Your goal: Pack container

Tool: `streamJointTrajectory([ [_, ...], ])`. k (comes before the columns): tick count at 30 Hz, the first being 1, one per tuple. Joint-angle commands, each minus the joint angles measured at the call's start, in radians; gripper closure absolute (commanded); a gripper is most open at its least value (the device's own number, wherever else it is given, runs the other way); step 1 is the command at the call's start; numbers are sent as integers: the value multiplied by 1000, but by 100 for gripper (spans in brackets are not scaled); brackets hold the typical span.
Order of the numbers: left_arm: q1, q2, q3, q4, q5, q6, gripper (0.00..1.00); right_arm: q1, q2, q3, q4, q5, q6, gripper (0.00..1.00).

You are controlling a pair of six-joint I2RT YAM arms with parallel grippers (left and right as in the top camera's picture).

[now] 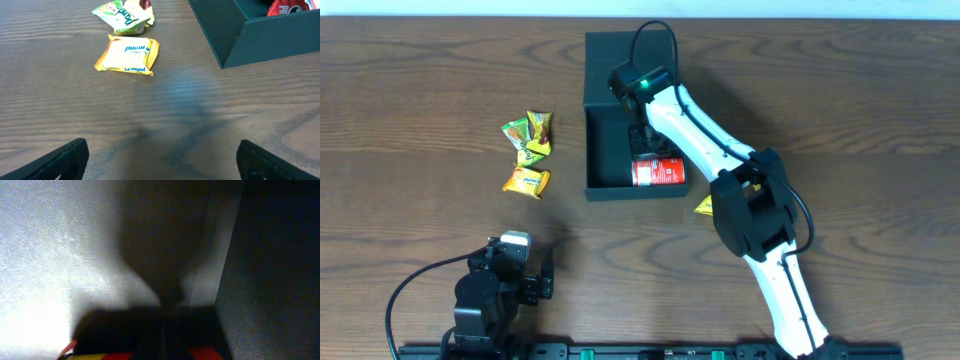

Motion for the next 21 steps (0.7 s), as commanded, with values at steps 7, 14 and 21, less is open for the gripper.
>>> streamJointTrajectory([
  [7,-3,-6,-5,-2,13,6,5,7,-1,-3,-66,-25,58,98],
  [14,-3,-6,-5,-1,13,6,5,21,-1,-3,-84,-26,80,98],
  [21,-3,-6,-5,-2,13,6,5,35,-1,-3,-111,-26,95,98],
])
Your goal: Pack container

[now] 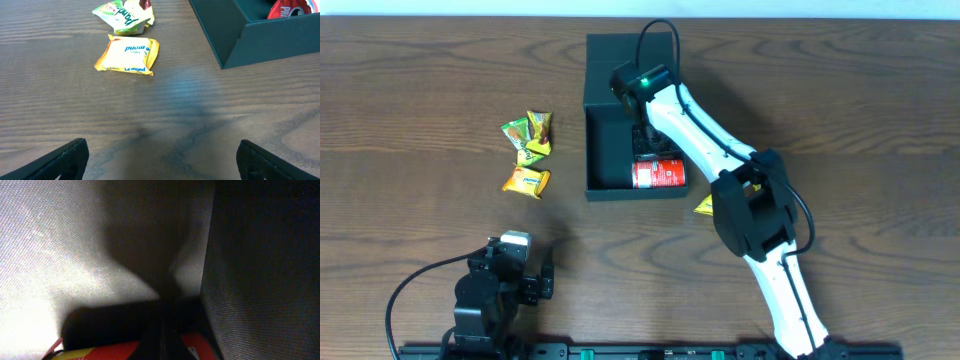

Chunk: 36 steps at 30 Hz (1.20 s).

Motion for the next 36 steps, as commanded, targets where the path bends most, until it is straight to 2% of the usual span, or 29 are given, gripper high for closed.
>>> streamJointTrajectory([
  [1,-3,-6,-5,-2,13,6,5,34,-1,-17,-50,-48,16,98],
  [21,-3,-6,-5,-2,13,6,4,27,-1,69,54,50,-2,98],
  [29,-3,-6,-5,-2,13,6,5,26,-9,182,25,50,-38,98],
  [33,-3,-6,-5,-2,13,6,5,25,-66,298,-7,49,-120,98],
  [36,-3,-6,-5,-2,13,6,5,24,-146,352,-33,28,-248,98],
])
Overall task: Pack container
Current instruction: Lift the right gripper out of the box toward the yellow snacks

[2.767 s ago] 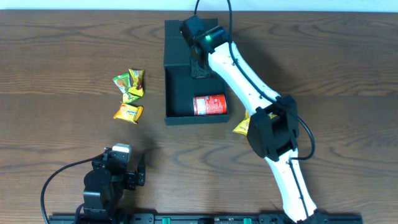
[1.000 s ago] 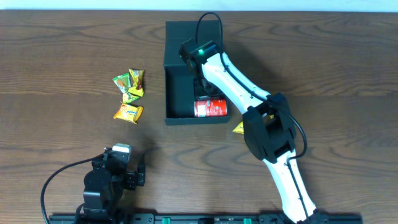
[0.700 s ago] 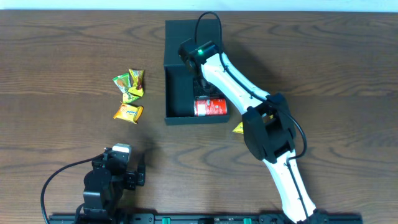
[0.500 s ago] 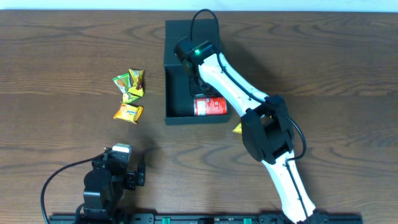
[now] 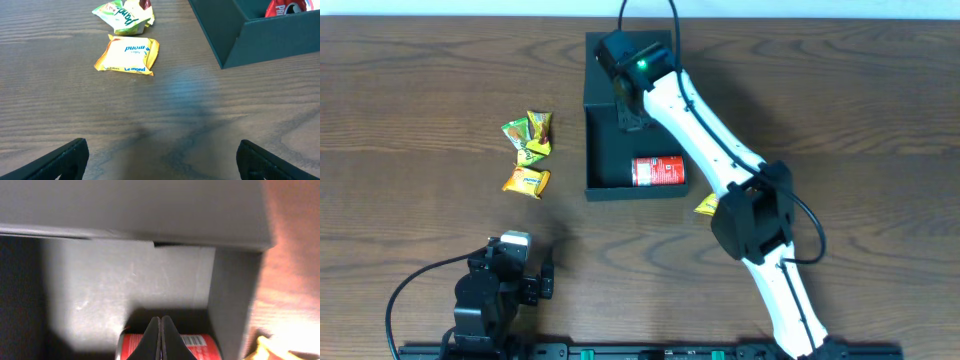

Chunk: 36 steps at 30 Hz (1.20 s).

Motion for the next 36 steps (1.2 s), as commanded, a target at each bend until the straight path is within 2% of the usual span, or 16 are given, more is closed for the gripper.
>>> streamJointTrajectory([
  [1,-3,-6,-5,-2,13,6,5,-2,-159,73,-23,-10,-193,98],
  [5,-3,-6,-5,-2,14,6,5,-26,-322,75,-68,9,-344,98],
  [12,-3,-6,-5,-1,13,6,5,-131,-584,-14,-103,0,-433,98],
  [15,-3,-6,-5,-1,13,6,5,-197,-734,-193,-16,-39,-467,98],
  [18,-3,-6,-5,-1,13,6,4,-286,-934,-547,168,-132,-518,98],
  [23,-3,-6,-5,6,24,-8,5,-315,-1061,-931,365,-182,-523,98],
  [26,-3,-6,-3,16,87,-202,5,-315,-1057,-1065,420,-183,-489,98],
  [27,-3,-6,-3,26,90,-317,5,-315,-1052,-1094,434,-182,-480,97],
  [28,-3,-6,-3,41,99,-518,5,-315,-1046,-1125,454,-182,-478,96],
  [29,-3,-6,-3,38,122,-726,4,-315,-1043,-1145,474,-182,-478,90],
  [31,-3,-6,-3,34,150,-947,5,-315,-1039,-1158,490,-182,-478,85],
  [32,-3,-6,-3,33,149,-1009,4,-316,-1036,-1159,493,-179,-478,83],
  [34,-3,-6,-3,37,142,-1043,5,-321,-1034,-1159,502,-179,-478,67],
  [35,-3,-6,-3,48,134,-1059,5,-324,-1034,-1159,503,-179,-478,56],
  [36,-3,-6,-3,57,120,-1083,5,-327,-1034,-1159,504,-179,-478,35],
])
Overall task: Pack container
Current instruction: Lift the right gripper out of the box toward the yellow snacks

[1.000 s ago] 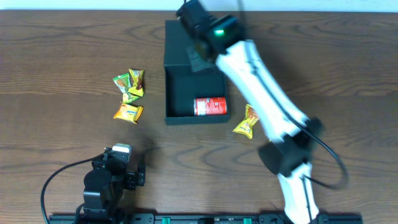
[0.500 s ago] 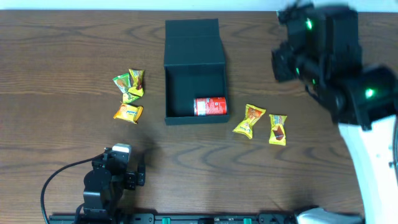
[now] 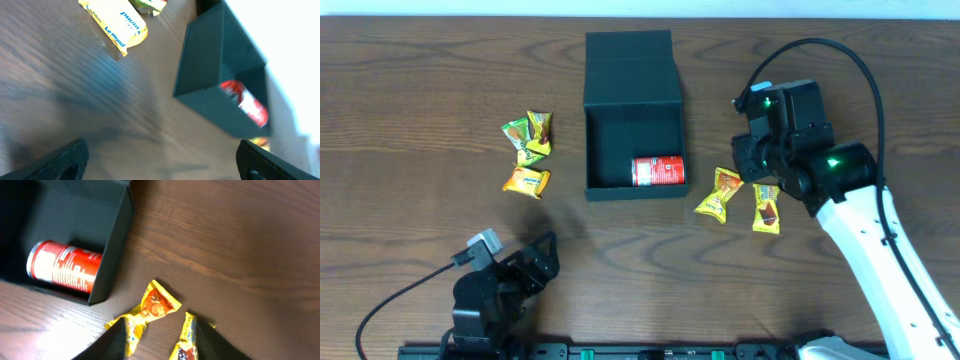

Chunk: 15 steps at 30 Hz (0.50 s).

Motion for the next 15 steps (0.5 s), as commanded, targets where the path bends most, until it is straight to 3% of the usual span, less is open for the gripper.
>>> streamJointTrajectory([
  [1,-3,-6,-4,31,6,-214,5,-15,0,-2,3,-3,4,14],
  [2,-3,-6,-4,65,8,-219,5,-15,0,-2,3,-3,4,1],
  [8,-3,-1,2,313,57,-69,4,-15,0,-2,0,-7,4,1],
  [15,-3,233,161,196,5,96,4,-15,0,-2,8,-7,3,1],
])
